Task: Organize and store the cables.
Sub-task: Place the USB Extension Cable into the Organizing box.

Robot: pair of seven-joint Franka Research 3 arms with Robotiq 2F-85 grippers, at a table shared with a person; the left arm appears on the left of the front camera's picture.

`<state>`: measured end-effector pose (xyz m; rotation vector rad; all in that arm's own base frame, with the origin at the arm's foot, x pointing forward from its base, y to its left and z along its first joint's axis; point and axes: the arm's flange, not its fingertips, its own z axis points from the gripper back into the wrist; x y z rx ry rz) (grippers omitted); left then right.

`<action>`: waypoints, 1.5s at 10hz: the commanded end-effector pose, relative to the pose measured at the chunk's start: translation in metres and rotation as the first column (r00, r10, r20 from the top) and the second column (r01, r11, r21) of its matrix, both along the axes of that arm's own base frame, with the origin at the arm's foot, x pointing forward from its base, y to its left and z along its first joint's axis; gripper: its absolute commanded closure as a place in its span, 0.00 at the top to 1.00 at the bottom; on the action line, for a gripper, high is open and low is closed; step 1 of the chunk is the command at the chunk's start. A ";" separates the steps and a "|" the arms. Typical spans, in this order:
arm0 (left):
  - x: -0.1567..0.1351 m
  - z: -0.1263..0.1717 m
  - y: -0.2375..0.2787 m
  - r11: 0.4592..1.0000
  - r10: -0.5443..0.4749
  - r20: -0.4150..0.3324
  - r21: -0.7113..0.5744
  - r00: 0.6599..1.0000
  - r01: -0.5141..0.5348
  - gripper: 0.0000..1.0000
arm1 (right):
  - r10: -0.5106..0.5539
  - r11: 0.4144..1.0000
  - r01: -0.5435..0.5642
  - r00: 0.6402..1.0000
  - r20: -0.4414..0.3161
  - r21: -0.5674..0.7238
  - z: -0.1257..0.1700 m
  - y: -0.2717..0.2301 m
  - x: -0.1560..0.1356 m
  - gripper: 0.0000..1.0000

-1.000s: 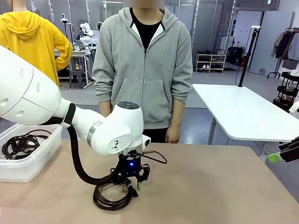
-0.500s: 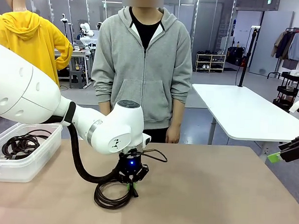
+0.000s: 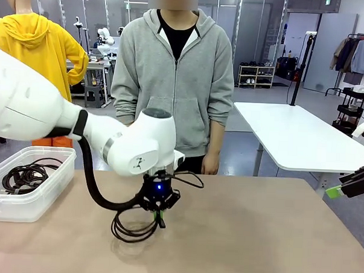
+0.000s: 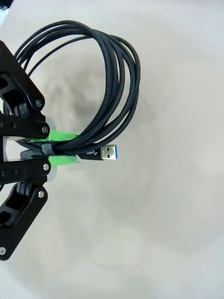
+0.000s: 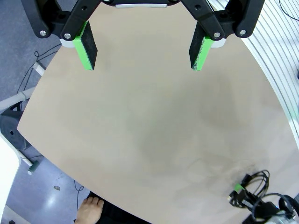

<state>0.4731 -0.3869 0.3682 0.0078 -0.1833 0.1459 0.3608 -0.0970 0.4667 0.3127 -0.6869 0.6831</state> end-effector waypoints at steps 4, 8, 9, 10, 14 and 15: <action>-0.020 0.074 0.009 0.994 -0.080 0.113 0.088 0.990 0.070 0.00 | -0.001 1.000 0.001 1.000 -0.011 -0.009 0.001 -0.001 -0.001 1.00; -0.022 0.079 0.006 0.996 -0.059 0.110 0.066 0.992 0.052 0.00 | -0.001 1.000 0.001 1.000 -0.011 -0.009 0.001 -0.001 -0.001 1.00; -0.022 0.079 0.006 0.996 -0.059 0.110 0.066 0.992 0.052 0.00 | -0.001 1.000 0.001 1.000 -0.011 -0.009 0.001 -0.001 -0.001 1.00; -0.022 0.079 0.006 0.996 -0.059 0.110 0.066 0.992 0.052 0.00 | -0.001 1.000 0.001 1.000 -0.011 -0.009 0.001 -0.001 -0.001 1.00; -0.008 0.130 0.066 0.990 -0.124 0.195 0.087 0.973 0.109 0.13 | -0.001 1.000 0.001 1.000 -0.011 -0.009 0.001 -0.001 -0.001 1.00; -0.003 0.146 0.110 0.988 -0.136 0.195 0.103 0.971 0.118 0.13 | -0.001 1.000 0.001 1.000 -0.011 -0.009 0.001 -0.001 -0.001 1.00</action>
